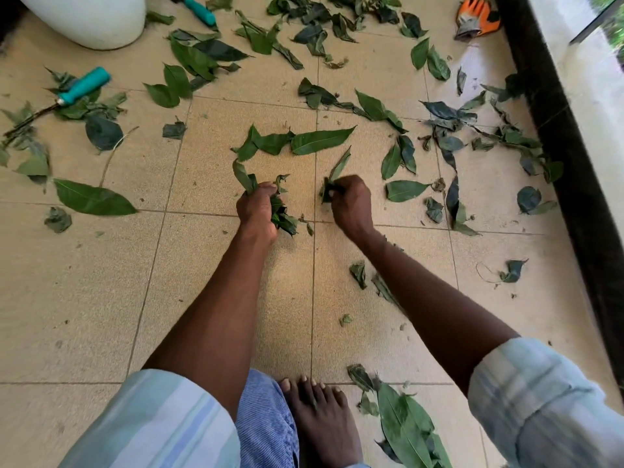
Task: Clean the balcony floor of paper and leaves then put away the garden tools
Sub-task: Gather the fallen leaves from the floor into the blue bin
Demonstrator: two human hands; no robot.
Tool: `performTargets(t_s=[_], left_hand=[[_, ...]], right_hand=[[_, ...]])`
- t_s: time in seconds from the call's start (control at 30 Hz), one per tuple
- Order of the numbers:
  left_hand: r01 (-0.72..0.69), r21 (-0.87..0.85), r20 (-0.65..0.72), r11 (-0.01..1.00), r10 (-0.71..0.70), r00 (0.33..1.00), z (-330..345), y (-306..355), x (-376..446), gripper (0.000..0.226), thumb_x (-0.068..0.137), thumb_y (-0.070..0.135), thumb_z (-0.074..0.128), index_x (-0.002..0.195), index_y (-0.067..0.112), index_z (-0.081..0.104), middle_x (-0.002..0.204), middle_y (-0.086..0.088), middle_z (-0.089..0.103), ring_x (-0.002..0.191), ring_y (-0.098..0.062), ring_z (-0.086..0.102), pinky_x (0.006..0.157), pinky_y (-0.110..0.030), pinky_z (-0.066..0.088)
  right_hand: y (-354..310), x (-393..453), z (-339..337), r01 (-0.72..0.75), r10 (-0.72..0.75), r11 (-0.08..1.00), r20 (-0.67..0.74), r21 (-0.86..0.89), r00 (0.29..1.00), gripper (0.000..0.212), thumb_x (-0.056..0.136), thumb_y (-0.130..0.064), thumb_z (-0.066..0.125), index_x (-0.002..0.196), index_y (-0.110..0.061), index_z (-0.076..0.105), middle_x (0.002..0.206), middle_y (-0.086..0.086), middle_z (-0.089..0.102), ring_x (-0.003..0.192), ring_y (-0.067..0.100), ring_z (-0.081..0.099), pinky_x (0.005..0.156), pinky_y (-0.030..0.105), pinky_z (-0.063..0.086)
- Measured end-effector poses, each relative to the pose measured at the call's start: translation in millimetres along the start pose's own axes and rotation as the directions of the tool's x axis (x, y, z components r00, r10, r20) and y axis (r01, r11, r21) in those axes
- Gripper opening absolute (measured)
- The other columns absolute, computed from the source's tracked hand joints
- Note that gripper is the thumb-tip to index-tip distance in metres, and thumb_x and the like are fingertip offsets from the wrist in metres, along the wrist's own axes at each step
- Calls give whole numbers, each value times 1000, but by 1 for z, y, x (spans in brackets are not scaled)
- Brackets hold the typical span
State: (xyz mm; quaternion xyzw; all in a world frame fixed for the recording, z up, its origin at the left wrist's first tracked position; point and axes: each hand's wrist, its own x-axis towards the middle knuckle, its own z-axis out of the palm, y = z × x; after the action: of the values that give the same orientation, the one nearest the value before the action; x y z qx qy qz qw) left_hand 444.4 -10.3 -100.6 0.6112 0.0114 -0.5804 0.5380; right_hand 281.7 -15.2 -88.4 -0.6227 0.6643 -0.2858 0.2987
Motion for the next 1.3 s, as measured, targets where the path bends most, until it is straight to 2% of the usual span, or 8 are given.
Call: performTargets(t_s=[0.23,0.37,0.6,0.7,0.83,0.9,1.07,1.3], left_hand=[[-23,15,-7,1000,23,1000,-9,6,4,16,84,2,62,77,15,64,70,-4,58,56,-17,52,54,-22,43],[-9,-14,15,1000,9,1000,-9,7,12,16,85,1,59,80,17,62,70,-4,56,57,-17,50,53,-24,41],[7,-75,-23,997,-9,1000,-3,9,19,16,82,2,61,80,17,64,72,-3,58,60,-17,52,55,-26,42],[3,-96,-34,995,-7,999,-6,14,21,15,82,2,61,80,16,64,69,-4,57,55,-18,50,52,-25,42],[2,-91,-49,996,-6,999,-17,25,28,14,81,3,62,80,17,64,69,-4,58,54,-18,50,52,-24,43],[7,-92,-59,996,-12,998,-23,30,31,14,82,4,62,81,18,64,69,-3,58,54,-18,50,53,-24,43],[4,-165,-92,986,-20,996,-25,30,32,14,85,3,62,81,17,62,71,-3,61,53,-17,53,49,-22,44],[-44,-221,-161,974,8,987,-25,34,32,15,80,2,63,82,17,63,78,-4,60,58,-17,54,53,-22,45]], right_hand=[[25,82,2,322,-25,766,475,-556,880,20,93,-21,56,105,-12,69,141,15,42,134,35,35,103,46,43],[42,53,5,349,-181,814,368,-464,912,19,96,-13,52,110,-15,65,117,8,57,102,21,57,80,28,55],[13,58,9,308,-264,935,233,-175,936,19,96,-7,50,115,-6,51,110,10,67,80,17,65,66,33,59],[-4,104,17,282,-205,920,279,-272,938,21,96,-9,53,113,-7,64,106,8,68,81,15,64,69,23,55],[-9,150,35,416,-148,679,442,-605,885,28,92,-26,54,114,-14,65,130,12,53,133,33,35,109,47,31],[-6,157,43,468,-111,637,528,-612,842,30,93,-26,52,117,-11,64,132,12,54,136,32,32,113,46,25],[10,109,51,369,-237,817,325,-444,916,19,97,-18,52,110,-11,63,108,7,64,90,15,61,75,27,54],[-4,54,59,381,-323,901,264,-209,909,37,94,-3,48,130,-8,47,111,17,63,91,29,61,74,40,55]])
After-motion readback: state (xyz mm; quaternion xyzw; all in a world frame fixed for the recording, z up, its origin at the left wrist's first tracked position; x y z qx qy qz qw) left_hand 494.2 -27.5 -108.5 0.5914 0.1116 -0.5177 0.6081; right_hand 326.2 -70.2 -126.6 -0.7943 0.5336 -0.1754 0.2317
